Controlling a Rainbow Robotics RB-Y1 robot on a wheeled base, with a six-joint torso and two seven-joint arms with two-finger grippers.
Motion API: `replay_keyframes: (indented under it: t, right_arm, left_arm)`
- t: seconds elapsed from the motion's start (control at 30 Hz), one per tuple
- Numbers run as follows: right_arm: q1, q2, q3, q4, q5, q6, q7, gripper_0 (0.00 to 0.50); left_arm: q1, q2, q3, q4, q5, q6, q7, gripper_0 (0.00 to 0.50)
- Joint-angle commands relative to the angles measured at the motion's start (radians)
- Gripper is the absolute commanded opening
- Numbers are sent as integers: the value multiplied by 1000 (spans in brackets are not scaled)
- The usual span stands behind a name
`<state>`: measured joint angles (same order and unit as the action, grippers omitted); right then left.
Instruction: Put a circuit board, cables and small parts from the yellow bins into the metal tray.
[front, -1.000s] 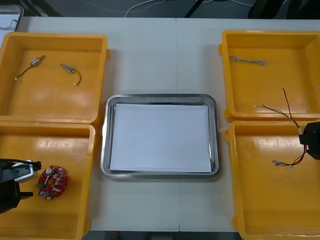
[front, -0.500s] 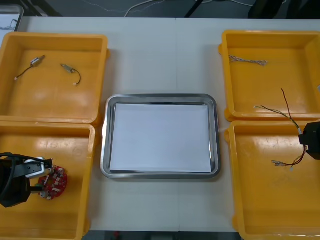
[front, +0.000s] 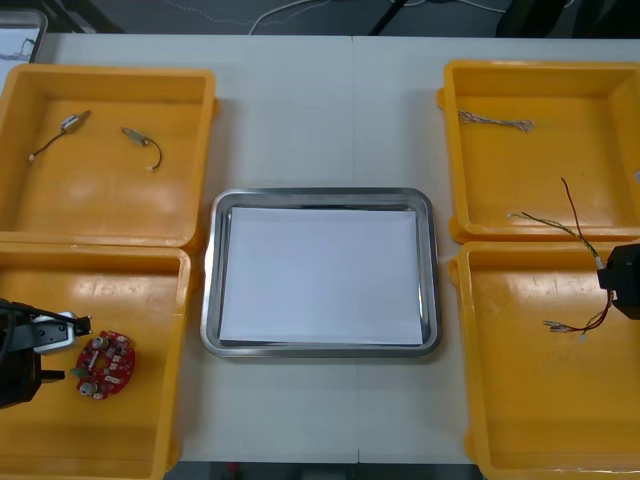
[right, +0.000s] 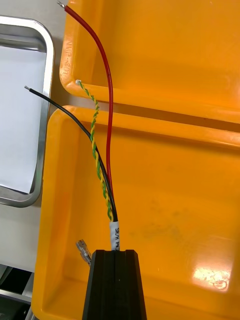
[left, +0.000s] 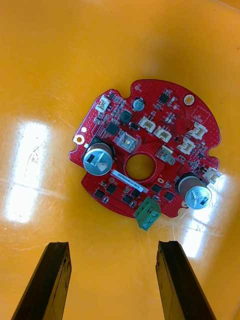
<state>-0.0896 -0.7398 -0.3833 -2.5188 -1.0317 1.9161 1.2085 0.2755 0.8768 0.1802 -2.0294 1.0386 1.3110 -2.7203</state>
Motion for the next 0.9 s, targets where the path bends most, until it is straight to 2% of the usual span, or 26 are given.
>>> replay_keyframes:
  t: [0.03,0.13,0.9]
  right_arm:
    - [-19,-15,7,-21,-7,4,-35,0]
    - [-19,-15,7,-21,-7,4,-35,0]
    - [-19,-15,7,-21,-7,4,-35,0]
  left_arm:
    - [1,68,-61,-25,14,-67,15,500]
    - [18,80,-91,-25,9,-130,15,500]
    - [87,33,-110,-9,-51,-177,15,500]
